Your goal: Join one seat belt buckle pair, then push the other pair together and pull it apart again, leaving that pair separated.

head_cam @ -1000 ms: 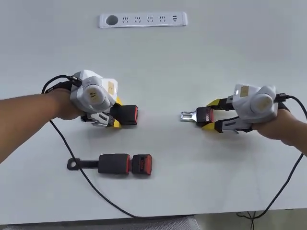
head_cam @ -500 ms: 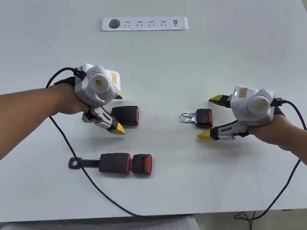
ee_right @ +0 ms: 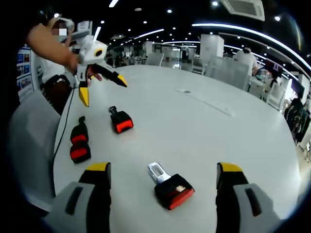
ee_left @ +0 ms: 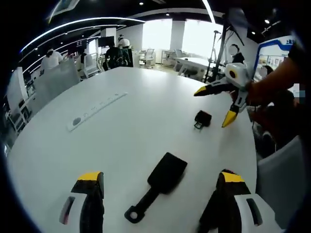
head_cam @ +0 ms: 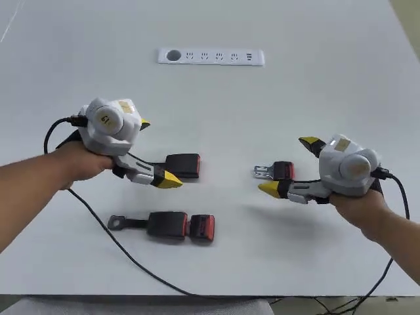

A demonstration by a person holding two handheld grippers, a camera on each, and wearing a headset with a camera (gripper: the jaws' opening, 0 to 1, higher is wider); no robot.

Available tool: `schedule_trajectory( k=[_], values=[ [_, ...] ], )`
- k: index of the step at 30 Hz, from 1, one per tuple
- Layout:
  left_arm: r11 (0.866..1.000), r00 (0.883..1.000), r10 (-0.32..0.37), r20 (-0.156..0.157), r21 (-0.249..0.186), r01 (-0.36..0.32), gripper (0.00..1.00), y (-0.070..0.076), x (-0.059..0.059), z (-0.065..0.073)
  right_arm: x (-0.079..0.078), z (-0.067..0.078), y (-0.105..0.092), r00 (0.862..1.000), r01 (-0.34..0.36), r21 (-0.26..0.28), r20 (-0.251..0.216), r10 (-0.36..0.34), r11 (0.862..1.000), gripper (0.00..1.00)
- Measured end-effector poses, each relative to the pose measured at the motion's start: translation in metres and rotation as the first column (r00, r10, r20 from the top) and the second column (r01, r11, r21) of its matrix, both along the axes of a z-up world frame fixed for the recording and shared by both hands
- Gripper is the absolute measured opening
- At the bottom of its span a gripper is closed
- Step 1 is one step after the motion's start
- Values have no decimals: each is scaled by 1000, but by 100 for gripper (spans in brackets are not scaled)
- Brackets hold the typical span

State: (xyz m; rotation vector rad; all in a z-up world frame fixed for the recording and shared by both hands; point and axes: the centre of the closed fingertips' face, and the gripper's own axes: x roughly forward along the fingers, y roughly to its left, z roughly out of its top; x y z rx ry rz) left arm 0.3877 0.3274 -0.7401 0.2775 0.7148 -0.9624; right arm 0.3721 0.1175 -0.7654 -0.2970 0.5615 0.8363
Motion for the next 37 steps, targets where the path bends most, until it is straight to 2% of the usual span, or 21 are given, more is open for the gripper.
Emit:
schedule_trajectory(
  k=[2,7,10,12,15,17,23,28,33,37],
  values=[
    [1000,999,4,36,-17,-3,100,5,-8,9,-6,6,6,1000,-2,10,14,2,1000,91],
    [999,996,35,79,-27,-33,100,24,-27,23,-16,18,16,998,15,61,57,-18,998,95],
    [997,992,70,104,-48,-66,100,35,-34,33,-25,23,19,997,23,50,72,-26,998,97],
    [995,989,90,120,-43,-86,100,45,-41,39,-30,27,21,996,29,55,80,-34,998,98],
    [991,984,123,131,-65,-115,100,56,-54,48,-39,32,23,995,38,53,91,-42,998,99],
    [990,980,127,151,-73,-117,100,63,-63,52,-44,34,23,994,45,50,98,-50,998,100],
    [990,981,129,142,-81,-119,100,80,-88,48,-64,38,28,991,80,72,98,-87,994,100],
    [988,981,140,131,-82,-130,100,95,-104,42,-83,30,29,994,81,57,73,-85,995,100],
    [981,976,173,133,-110,-159,100,109,-115,43,-97,31,23,991,106,59,74,-111,993,100],
    [977,973,187,138,-126,-170,100,111,-122,45,-103,34,17,989,125,59,74,-129,990,100]
  ],
)
